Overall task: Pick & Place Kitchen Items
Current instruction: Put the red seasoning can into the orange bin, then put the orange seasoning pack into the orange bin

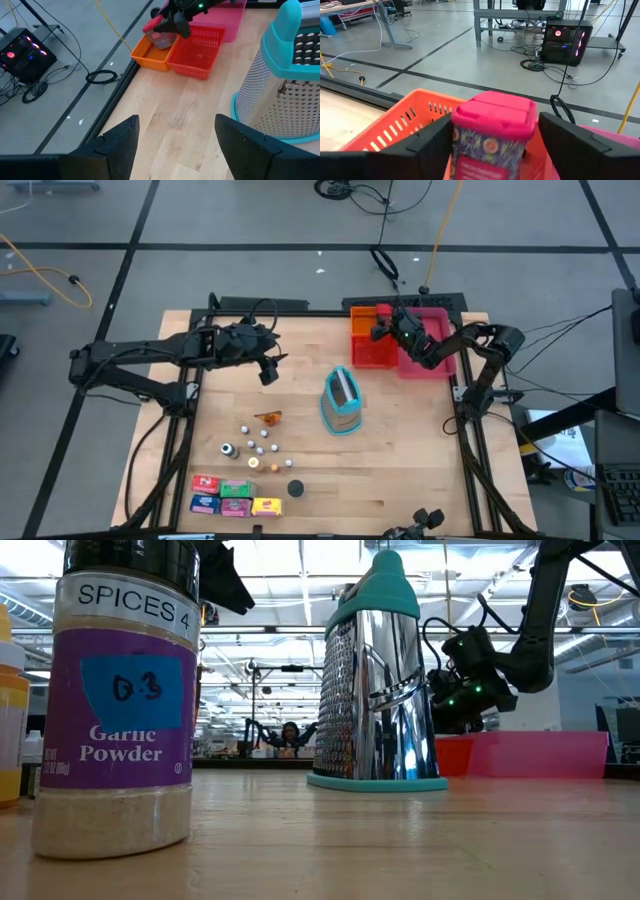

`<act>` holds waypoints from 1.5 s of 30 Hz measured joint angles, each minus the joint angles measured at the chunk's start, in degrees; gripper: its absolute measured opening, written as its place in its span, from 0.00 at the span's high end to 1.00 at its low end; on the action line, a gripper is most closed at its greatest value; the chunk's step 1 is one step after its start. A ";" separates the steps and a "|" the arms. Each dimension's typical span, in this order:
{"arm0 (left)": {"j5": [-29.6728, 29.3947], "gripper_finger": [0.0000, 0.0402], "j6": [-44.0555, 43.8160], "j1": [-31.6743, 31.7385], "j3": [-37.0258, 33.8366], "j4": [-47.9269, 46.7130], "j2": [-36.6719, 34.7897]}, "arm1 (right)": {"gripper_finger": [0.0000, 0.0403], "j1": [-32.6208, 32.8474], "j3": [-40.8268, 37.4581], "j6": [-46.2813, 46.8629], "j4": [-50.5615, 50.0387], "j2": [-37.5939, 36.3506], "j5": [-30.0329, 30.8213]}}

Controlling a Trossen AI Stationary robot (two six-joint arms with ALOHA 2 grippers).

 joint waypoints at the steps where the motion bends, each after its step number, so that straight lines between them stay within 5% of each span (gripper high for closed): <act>1: -0.02 0.36 0.00 0.00 0.00 0.00 0.00 | 0.28 0.00 0.00 0.00 0.02 0.00 0.00; 14: 0.00 0.36 -0.30 0.00 0.00 -0.35 0.00 | 0.32 1.44 0.00 -2.06 -0.82 -3.81 -0.18; 30: 0.27 0.36 -0.05 0.00 0.04 -6.56 0.00 | 0.34 9.54 0.00 -8.33 -21.13 -27.79 0.00; 40: 16.54 0.36 -2.96 -1.62 0.04 -17.63 0.00 | 0.34 16.22 -0.02 -9.73 -29.33 -37.31 -0.03; 45: 18.34 0.36 -7.13 -5.64 0.04 -19.91 0.00 | 0.34 19.40 -0.02 -9.68 -29.92 -37.97 -0.07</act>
